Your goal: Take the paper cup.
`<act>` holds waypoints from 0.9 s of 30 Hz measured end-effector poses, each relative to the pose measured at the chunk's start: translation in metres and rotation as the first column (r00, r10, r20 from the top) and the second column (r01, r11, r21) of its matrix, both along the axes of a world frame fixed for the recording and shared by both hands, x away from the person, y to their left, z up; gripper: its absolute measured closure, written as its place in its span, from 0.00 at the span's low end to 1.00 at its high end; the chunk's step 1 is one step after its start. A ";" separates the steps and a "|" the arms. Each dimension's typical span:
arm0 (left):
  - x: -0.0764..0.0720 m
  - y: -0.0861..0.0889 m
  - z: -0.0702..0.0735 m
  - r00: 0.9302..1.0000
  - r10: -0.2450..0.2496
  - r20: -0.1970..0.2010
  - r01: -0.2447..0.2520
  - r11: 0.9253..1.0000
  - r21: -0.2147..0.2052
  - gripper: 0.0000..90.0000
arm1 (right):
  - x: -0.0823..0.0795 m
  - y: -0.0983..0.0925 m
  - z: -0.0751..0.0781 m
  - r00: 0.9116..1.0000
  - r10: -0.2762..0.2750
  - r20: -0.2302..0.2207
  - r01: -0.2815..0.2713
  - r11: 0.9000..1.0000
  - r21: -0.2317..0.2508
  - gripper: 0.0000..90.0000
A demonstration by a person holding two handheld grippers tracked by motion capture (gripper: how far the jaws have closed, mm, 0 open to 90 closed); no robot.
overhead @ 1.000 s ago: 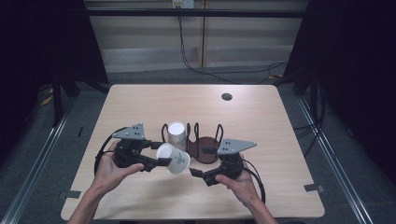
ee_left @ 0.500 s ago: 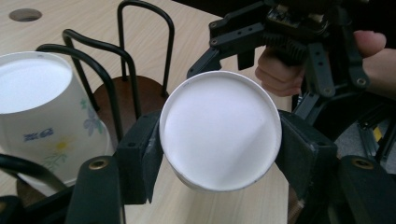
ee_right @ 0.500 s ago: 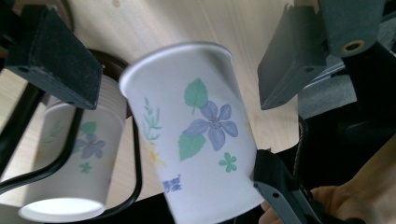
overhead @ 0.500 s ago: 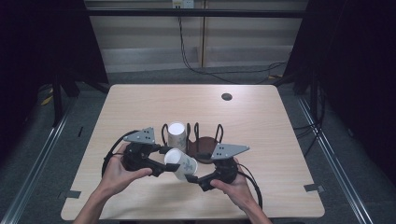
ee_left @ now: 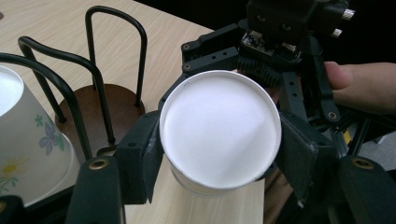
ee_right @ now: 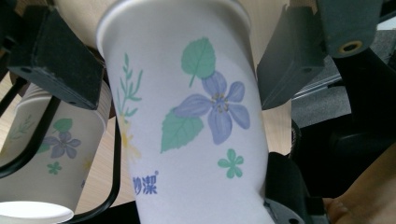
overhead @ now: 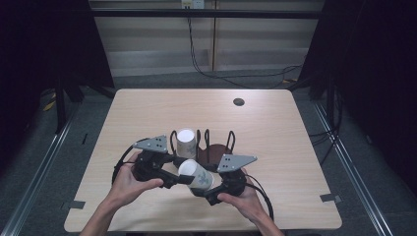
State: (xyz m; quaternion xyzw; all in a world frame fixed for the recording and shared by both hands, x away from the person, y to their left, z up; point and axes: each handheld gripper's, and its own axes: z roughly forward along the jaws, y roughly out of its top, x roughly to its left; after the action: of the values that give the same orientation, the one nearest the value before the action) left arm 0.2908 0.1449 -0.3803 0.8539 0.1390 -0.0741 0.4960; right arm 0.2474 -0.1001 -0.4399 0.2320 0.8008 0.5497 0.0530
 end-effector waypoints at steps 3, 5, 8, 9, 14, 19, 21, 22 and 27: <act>0.000 -0.001 0.000 1.000 -0.007 -0.002 0.007 1.000 -0.002 0.41 | -0.001 0.003 -0.001 1.000 0.009 0.008 -0.009 1.000 -0.005 0.15; 0.000 -0.002 -0.001 1.000 -0.008 -0.003 0.008 1.000 0.001 0.41 | -0.002 0.003 -0.002 1.000 0.009 0.022 -0.009 1.000 -0.003 0.16; -0.001 -0.002 -0.001 1.000 -0.009 -0.002 0.009 1.000 -0.005 0.41 | -0.002 0.003 -0.002 1.000 0.012 0.022 -0.012 1.000 0.005 0.18; 0.000 -0.003 -0.002 1.000 -0.005 -0.004 0.005 1.000 -0.010 0.41 | -0.002 0.004 -0.003 1.000 0.016 0.023 -0.017 1.000 0.010 0.21; 0.002 -0.001 -0.003 1.000 -0.001 -0.014 0.001 1.000 -0.013 0.41 | -0.001 0.004 -0.007 1.000 0.003 0.001 -0.003 1.000 0.020 0.27; 0.004 0.002 -0.004 1.000 -0.004 -0.028 0.003 1.000 -0.025 0.41 | -0.001 0.002 -0.006 1.000 0.005 0.002 -0.005 1.000 0.029 0.27; 0.004 0.003 -0.004 1.000 -0.005 -0.029 0.004 1.000 -0.027 0.41 | -0.001 0.001 -0.005 1.000 0.004 0.010 -0.005 0.999 0.036 0.27; 0.004 0.003 -0.005 1.000 -0.005 -0.031 0.004 1.000 -0.030 0.41 | -0.001 0.001 -0.005 1.000 0.004 0.010 -0.005 0.999 0.036 0.27; 0.006 0.003 -0.007 0.999 0.010 -0.044 -0.011 0.999 -0.034 0.40 | 0.000 0.000 -0.004 1.000 0.003 0.010 -0.003 1.000 0.031 0.29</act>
State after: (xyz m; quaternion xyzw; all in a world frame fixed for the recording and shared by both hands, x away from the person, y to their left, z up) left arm 0.2963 0.1484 -0.3874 0.8428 0.1530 -0.0923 0.5077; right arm 0.2471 -0.1006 -0.4440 0.2290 0.7923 0.5630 0.0526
